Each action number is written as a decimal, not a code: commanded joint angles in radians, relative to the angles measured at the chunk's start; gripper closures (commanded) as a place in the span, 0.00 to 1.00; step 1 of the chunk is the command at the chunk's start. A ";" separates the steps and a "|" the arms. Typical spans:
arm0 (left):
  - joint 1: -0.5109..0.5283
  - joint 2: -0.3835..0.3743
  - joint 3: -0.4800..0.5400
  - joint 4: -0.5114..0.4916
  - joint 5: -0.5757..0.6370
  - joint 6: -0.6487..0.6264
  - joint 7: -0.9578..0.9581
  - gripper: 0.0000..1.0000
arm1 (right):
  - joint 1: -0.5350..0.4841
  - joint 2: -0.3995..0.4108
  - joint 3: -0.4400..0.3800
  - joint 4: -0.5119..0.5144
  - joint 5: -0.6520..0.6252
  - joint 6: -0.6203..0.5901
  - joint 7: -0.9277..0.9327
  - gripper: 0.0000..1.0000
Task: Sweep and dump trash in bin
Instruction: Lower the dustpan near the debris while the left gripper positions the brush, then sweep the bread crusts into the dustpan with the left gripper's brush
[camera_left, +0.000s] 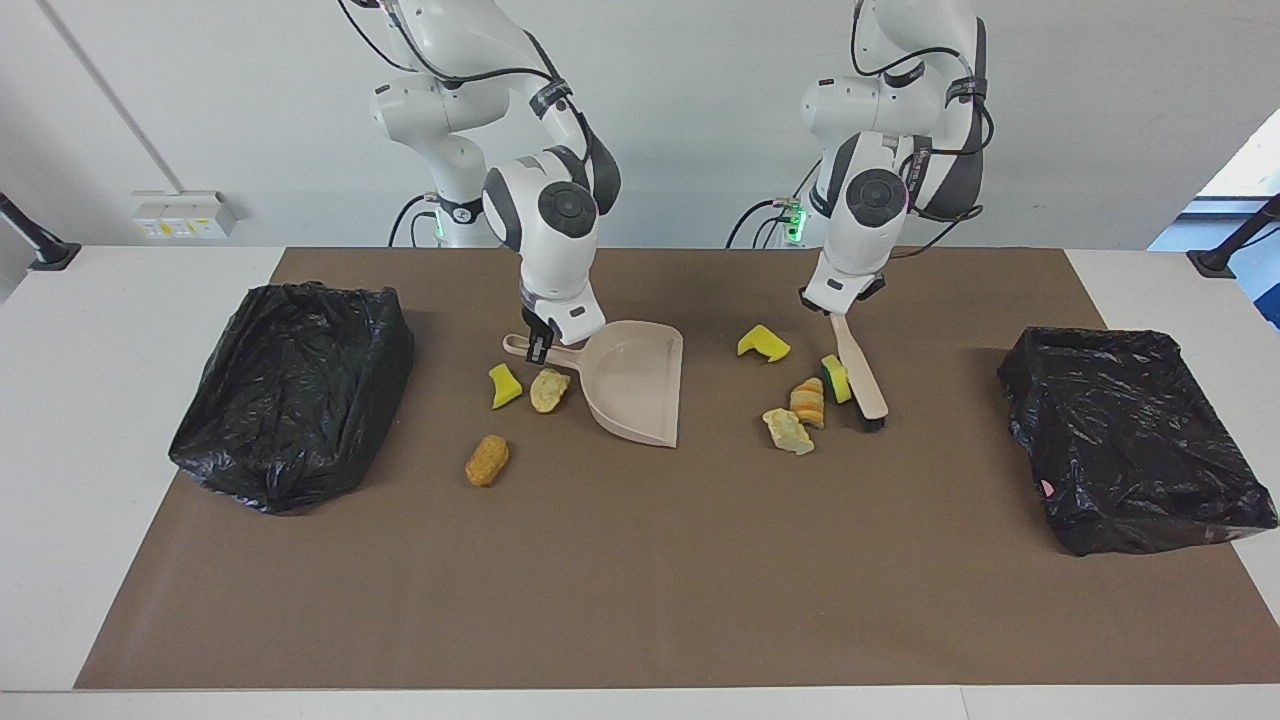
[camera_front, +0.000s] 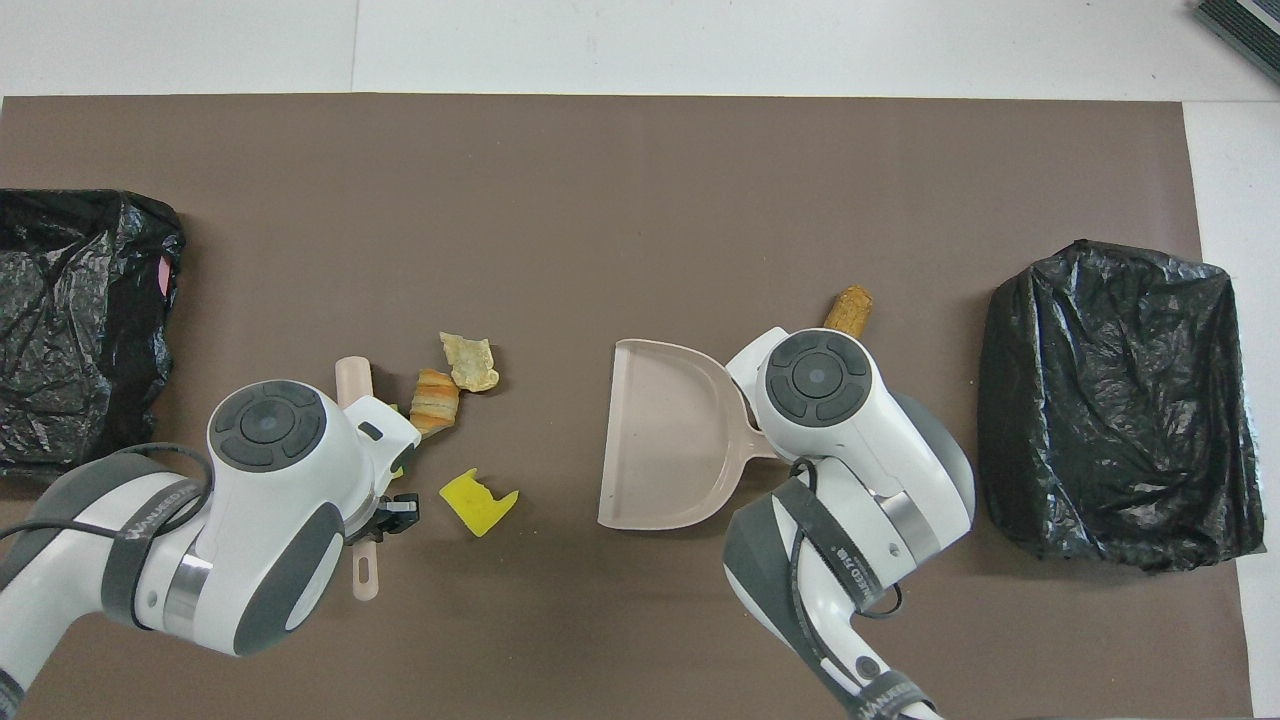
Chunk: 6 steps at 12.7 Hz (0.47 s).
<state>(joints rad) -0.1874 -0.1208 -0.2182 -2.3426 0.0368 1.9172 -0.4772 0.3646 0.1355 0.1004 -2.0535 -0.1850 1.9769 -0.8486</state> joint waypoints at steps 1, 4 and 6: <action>-0.059 0.010 -0.001 -0.007 -0.018 0.054 0.019 1.00 | 0.002 -0.027 0.007 -0.019 -0.028 -0.015 0.014 1.00; -0.118 0.052 -0.004 0.008 -0.026 0.135 0.005 1.00 | 0.004 -0.027 0.007 -0.020 -0.025 -0.015 0.017 1.00; -0.113 0.073 -0.065 0.040 -0.026 0.138 0.000 1.00 | 0.004 -0.027 0.007 -0.019 -0.025 -0.015 0.028 1.00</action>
<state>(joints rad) -0.2912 -0.0730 -0.2536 -2.3345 0.0231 2.0414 -0.4740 0.3703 0.1337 0.1005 -2.0536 -0.1863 1.9726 -0.8484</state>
